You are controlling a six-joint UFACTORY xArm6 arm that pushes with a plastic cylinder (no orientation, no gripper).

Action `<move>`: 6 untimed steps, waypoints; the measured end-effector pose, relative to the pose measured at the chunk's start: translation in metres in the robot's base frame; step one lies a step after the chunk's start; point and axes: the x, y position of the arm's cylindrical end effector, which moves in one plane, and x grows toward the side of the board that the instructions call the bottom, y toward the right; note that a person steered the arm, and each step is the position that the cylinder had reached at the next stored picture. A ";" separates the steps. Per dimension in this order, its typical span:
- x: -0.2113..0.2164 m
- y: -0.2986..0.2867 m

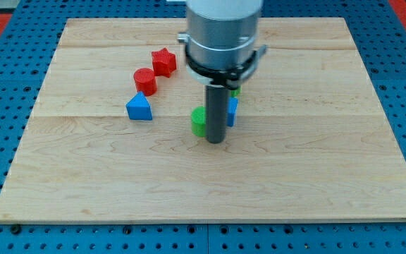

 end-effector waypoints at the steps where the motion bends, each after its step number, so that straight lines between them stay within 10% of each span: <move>1: -0.003 -0.021; 6: 0.009 -0.010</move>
